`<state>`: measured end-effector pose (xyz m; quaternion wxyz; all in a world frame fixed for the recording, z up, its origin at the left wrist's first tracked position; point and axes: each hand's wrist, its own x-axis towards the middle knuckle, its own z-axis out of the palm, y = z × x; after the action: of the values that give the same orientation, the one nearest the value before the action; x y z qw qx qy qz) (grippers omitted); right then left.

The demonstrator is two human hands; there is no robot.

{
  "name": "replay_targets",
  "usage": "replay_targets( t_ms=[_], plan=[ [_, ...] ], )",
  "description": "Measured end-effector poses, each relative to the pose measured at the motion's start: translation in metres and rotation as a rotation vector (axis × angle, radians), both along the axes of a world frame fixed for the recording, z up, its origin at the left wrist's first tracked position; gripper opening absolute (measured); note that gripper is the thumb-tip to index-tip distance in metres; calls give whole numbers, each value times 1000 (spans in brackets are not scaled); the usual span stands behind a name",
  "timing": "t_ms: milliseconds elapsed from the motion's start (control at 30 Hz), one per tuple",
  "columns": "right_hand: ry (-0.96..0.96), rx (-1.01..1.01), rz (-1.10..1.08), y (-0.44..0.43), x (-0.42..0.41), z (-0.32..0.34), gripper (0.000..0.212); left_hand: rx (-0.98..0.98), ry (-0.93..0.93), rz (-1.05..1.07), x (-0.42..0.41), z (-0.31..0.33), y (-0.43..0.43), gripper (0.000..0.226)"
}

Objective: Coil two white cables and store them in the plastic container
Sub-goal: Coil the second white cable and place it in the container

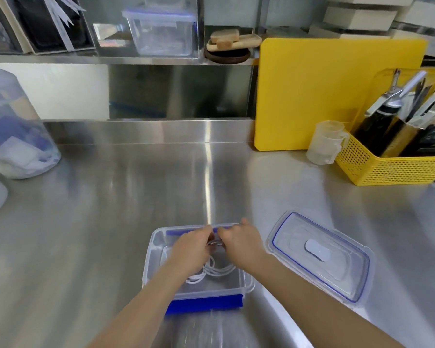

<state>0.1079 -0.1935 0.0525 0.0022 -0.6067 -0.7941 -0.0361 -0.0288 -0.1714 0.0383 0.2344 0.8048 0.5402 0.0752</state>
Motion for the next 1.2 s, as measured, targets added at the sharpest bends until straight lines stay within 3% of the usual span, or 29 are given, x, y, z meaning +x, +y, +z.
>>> replay_targets(
  t_ms=[233, 367, 500, 633, 800, 967, 1200],
  plan=[
    [27, -19, -51, -1, 9, -23, 11, 127, -41, 86, -25, 5, -12, 23],
    [30, -41, -78, 1, 8, -22, 10, 36, 168, -118, -48, 7, -16, 29],
    [3, -68, -89, 1, 5, -21, 10, 132, 375, -321, -53, 6, -18, 12],
    [5, -67, -108, 1, 5, -20, 10, 206, 593, -383, -47, 8, -19, 22],
    [0, -74, -136, -2, 5, -21, 11, 92, 728, -356, -48, 18, -18, 17],
    [-70, -101, -109, -2, 4, -17, 11, 48, 713, -353, -50, 18, -19, 21],
    [-95, -129, -58, -3, 4, -14, 16, -168, 543, -326, -52, 24, -16, 4]
  ],
)
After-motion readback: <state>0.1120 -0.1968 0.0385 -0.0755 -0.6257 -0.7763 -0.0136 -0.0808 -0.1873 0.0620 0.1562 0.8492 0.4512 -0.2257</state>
